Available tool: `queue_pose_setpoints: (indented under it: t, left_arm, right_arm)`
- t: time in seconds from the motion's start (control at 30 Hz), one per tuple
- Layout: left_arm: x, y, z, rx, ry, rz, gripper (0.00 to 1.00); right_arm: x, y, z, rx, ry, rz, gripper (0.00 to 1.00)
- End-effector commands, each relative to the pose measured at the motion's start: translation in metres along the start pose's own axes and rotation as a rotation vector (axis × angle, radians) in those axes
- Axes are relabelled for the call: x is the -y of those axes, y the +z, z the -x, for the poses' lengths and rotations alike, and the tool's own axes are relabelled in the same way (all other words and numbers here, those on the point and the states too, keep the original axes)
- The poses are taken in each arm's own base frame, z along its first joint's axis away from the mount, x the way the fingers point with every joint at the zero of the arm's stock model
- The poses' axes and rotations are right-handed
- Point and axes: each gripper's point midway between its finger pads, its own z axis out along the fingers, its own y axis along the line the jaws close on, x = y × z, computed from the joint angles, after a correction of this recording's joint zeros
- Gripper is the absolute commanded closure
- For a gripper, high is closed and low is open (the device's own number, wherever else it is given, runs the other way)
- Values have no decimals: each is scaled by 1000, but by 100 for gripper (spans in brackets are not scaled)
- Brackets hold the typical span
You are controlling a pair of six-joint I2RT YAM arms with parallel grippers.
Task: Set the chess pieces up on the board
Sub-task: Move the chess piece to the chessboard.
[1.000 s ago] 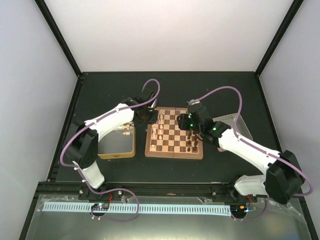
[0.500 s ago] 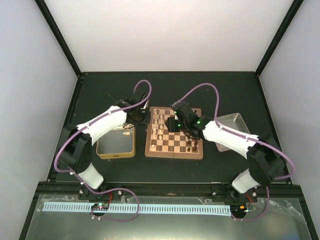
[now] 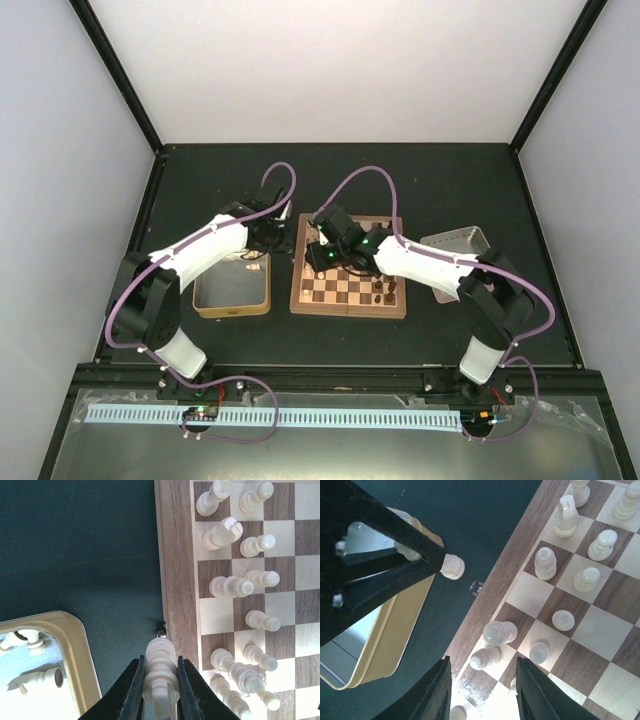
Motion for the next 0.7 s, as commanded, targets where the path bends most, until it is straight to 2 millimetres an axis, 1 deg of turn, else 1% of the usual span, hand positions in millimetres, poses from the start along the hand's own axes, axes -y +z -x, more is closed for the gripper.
queue_pose_setpoints:
  t: [0.0,0.17,0.4,0.67]
  left_arm:
    - [3,-10,7,35,-15,-37,98]
    - [2,-10,7,36,-19,-42,98]
    - [0,-10,7,34,-28,-47,98]
    - [0,-10,6,32,-30,-50,98]
  right_arm:
    - [-6,6,5,-6,-16,10,64]
    - [-3,15,7,-11,-4,-13,65]
    - [-1,24,11,-9,2,-30,69]
    - [4,36,9,-29,4,-58,71]
